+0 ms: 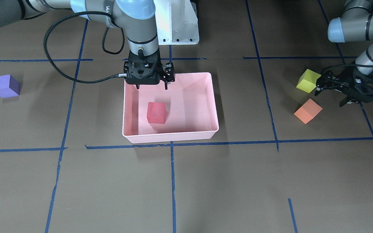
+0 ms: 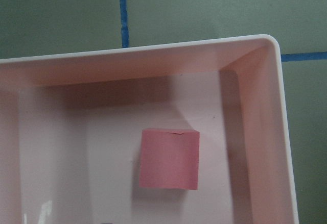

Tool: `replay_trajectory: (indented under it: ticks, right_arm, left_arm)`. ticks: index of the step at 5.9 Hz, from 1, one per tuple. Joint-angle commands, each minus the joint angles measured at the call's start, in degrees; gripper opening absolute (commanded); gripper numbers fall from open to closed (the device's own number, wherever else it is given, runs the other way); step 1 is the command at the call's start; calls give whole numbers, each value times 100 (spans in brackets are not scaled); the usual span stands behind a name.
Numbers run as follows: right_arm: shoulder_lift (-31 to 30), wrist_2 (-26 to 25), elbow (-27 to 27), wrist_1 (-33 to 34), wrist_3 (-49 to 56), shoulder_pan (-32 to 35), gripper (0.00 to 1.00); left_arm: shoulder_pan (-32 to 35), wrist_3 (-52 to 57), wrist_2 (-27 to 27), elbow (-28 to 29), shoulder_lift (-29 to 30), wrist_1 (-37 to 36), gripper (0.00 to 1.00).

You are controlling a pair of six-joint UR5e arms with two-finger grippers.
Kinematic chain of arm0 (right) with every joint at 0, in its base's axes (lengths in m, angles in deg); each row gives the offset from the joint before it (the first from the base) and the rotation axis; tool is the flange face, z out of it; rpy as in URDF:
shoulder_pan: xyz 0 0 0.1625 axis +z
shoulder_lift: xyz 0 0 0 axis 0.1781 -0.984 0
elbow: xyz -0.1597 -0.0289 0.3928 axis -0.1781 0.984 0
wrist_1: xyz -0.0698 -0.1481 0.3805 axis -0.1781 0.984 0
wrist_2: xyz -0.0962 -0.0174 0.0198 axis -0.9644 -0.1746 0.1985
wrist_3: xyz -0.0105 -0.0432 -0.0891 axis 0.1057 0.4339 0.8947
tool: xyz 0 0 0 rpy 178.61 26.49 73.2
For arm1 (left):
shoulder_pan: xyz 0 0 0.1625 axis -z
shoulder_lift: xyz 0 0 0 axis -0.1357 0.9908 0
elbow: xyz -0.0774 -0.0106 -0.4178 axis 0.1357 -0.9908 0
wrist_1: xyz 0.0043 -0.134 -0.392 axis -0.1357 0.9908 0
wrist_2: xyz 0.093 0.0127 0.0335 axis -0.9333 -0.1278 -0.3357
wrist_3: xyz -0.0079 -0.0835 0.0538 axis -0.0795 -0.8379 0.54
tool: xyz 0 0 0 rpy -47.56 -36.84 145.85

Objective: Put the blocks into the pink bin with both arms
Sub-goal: 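Grasp the orange cube with the left gripper while the right gripper withdraws from the bin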

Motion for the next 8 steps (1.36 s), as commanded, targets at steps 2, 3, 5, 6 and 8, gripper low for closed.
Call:
replay_trajectory:
  ticks: [2,3,5,6,8]
  right_arm:
    - [-372,5,-440,12,118,29,100]
    - [-416,13,-440,12,118,29,100]
    - [-460,5,-449,12,127,29,100]
    - [-539,13,-449,3,127,29,100]
    - [-557,13,-440,-6,153,38,100]
  left_arm:
    - [-327,-25,-86,650,200,677,100]
    - [-336,-26,-77,730,253,678,100]
    - [-432,-60,-77,766,253,669,100]
    - [-580,-78,-51,818,253,652,100]
    - [-687,-70,-33,985,262,634,87]
